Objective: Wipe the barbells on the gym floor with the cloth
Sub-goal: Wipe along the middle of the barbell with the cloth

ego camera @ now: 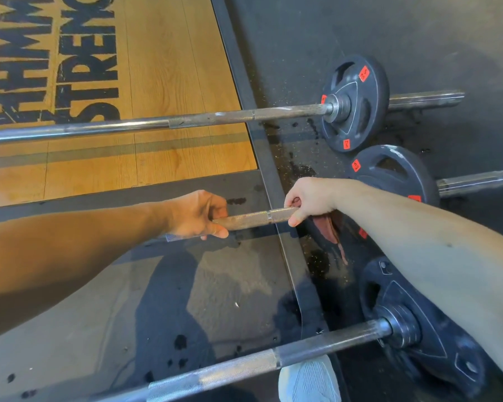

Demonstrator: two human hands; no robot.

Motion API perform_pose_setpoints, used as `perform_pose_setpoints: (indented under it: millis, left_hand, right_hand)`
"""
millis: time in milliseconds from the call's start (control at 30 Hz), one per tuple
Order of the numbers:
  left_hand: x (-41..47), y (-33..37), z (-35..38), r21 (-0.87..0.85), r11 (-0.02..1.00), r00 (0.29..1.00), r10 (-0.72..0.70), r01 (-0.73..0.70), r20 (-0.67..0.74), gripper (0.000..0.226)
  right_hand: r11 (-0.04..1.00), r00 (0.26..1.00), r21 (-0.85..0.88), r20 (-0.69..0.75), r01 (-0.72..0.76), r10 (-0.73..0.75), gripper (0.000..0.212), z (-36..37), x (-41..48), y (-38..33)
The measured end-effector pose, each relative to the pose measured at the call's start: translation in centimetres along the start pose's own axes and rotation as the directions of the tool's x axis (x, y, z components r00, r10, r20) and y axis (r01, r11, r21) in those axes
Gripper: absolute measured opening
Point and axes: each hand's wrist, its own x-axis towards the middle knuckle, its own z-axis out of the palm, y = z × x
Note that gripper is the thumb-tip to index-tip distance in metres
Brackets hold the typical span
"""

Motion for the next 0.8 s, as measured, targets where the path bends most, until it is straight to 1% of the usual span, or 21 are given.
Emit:
perform_pose_setpoints:
  millis: [100,167,233,300,333,367,400,433,467,500,533,567,600,700,767,800]
  left_hand:
    - [0.1,-0.1,-0.2,0.034,0.999,1.0,-0.008,0.008,-0.002,0.025]
    - [0.0,0.1,-0.2,0.092,0.996,1.0,-0.01,0.012,-0.022,0.025]
    - [-0.3,0.4,0.0,0.17,0.985,0.999,0.0,0.008,-0.05,0.025]
    - [-0.8,0.4,0.5,0.278,0.961,0.997,0.022,0.001,-0.08,0.028]
    - [-1.2,0.3,0.7,0.323,0.946,0.996,0.031,-0.001,-0.089,0.03]
    - [-1.6,0.2,0.8,0.353,0.936,0.994,0.043,-0.005,-0.099,0.036]
    - [-2.2,0.0,0.8,0.372,0.928,0.991,0.06,-0.013,-0.116,0.047]
    - [-2.7,-0.3,0.8,0.38,0.925,0.987,0.08,-0.021,-0.142,0.057]
    - [-3.3,-0.5,0.8,0.378,0.926,0.98,0.095,-0.023,-0.174,0.064]
    - [-4.0,-0.7,0.7,0.376,0.927,0.972,0.104,-0.019,-0.209,0.066]
    - [-4.6,-1.2,0.6,0.38,0.925,0.964,0.112,-0.011,-0.243,0.066]
    - [-5.2,-1.7,0.5,0.39,0.921,0.954,0.12,-0.003,-0.275,0.063]
    - [-5.8,-2.1,0.4,0.398,0.917,0.945,0.129,0.002,-0.301,0.058]
    - [-7.2,-3.2,0.5,0.413,0.911,0.919,0.17,-0.009,-0.356,0.04]
    - [-7.9,-3.6,0.7,0.423,0.905,0.902,0.207,-0.03,-0.378,0.029]
    - [-8.3,-3.8,0.8,0.435,0.9,0.892,0.23,-0.043,-0.389,0.026]
  right_hand:
    - [0.999,0.999,-0.034,-0.049,-0.01,0.008,0.033,0.0,-0.6,-0.2]
    - [0.997,0.991,-0.07,-0.129,-0.033,0.024,0.036,0.2,-1.0,-0.5]
    - [0.996,0.975,-0.051,-0.213,-0.07,0.058,0.046,1.1,-1.6,-0.7]
    - [0.997,0.955,0.009,-0.287,-0.077,0.076,0.066,2.4,-2.3,-0.7]
    - [0.995,0.944,0.073,-0.317,-0.068,0.087,0.072,3.0,-2.8,-0.7]
    - [0.986,0.927,0.157,-0.361,-0.05,0.104,0.069,3.8,-3.2,-0.8]
    - [0.965,0.894,0.262,-0.426,-0.025,0.138,0.06,4.7,-3.6,-1.1]
    - [0.936,0.832,0.351,-0.522,0.01,0.187,0.047,5.8,-3.8,-1.4]
    - [0.919,0.739,0.393,-0.63,0.04,0.238,0.034,7.0,-3.8,-2.0]
    - [0.913,0.635,0.404,-0.721,0.06,0.277,0.024,8.3,-3.6,-2.9]
    - [0.913,0.551,0.403,-0.779,0.072,0.3,0.021,9.6,-3.3,-4.4]
    - [0.915,0.511,0.393,-0.807,0.09,0.297,0.022,10.7,-2.7,-6.2]
    - [0.922,0.505,0.365,-0.825,0.132,0.254,0.025,11.5,-2.1,-8.3]
    - [0.918,0.523,0.191,-0.852,0.348,-0.02,0.031,12.3,-0.1,-14.1]
    - [0.897,0.496,0.074,-0.851,0.437,-0.171,0.031,11.8,0.3,-14.6]
    - [0.89,0.484,0.028,-0.847,0.455,-0.221,0.03,11.4,0.2,-13.5]
